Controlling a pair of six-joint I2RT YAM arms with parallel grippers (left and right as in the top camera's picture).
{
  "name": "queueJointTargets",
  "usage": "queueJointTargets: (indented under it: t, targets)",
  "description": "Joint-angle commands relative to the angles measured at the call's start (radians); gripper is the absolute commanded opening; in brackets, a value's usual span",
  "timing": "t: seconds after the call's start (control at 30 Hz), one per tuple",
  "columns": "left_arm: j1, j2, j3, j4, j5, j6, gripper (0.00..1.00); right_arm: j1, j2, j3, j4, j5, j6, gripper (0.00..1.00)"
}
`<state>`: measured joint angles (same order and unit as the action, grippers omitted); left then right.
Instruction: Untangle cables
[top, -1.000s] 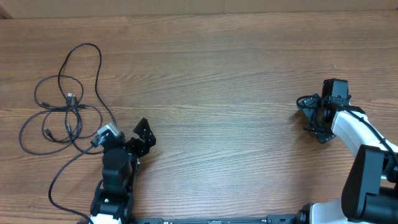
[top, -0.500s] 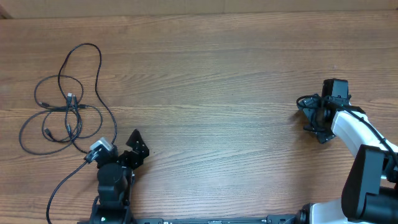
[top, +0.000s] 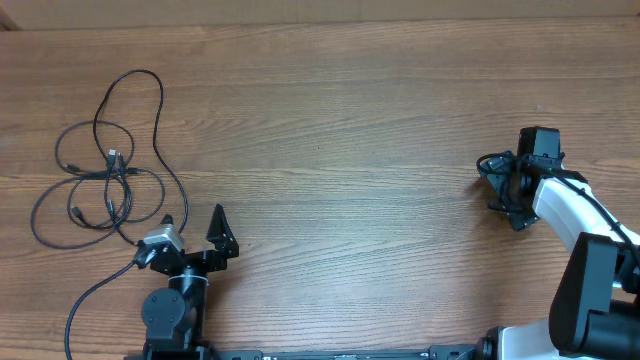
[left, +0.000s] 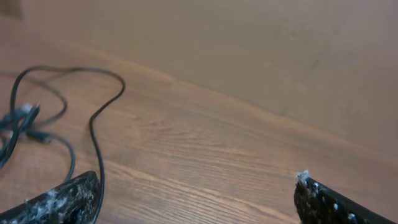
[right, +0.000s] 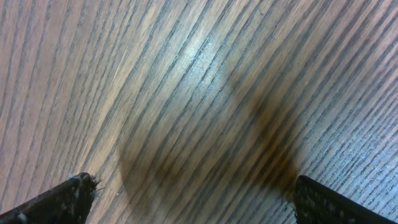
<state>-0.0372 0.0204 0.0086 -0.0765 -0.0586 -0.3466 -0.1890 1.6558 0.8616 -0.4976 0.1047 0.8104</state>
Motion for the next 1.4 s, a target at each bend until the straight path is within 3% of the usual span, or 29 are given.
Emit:
queueJointTargets:
  t: [0.0, 0.5, 1.37]
  targets:
    - [-0.003, -0.017, -0.003, -0.005, 0.074, 0.175, 0.99, -0.002, -0.018, -0.002, 0.002, 0.006, -0.007, 1.00]
    - [-0.043, -0.017, -0.003, -0.004, 0.048, 0.318, 0.99, -0.002, -0.018, -0.002, 0.002, 0.006, -0.008, 1.00]
    - [-0.042, -0.016, -0.003, -0.002, 0.049, 0.317, 1.00, -0.002, -0.018, -0.002, 0.002, 0.006, -0.007, 1.00]
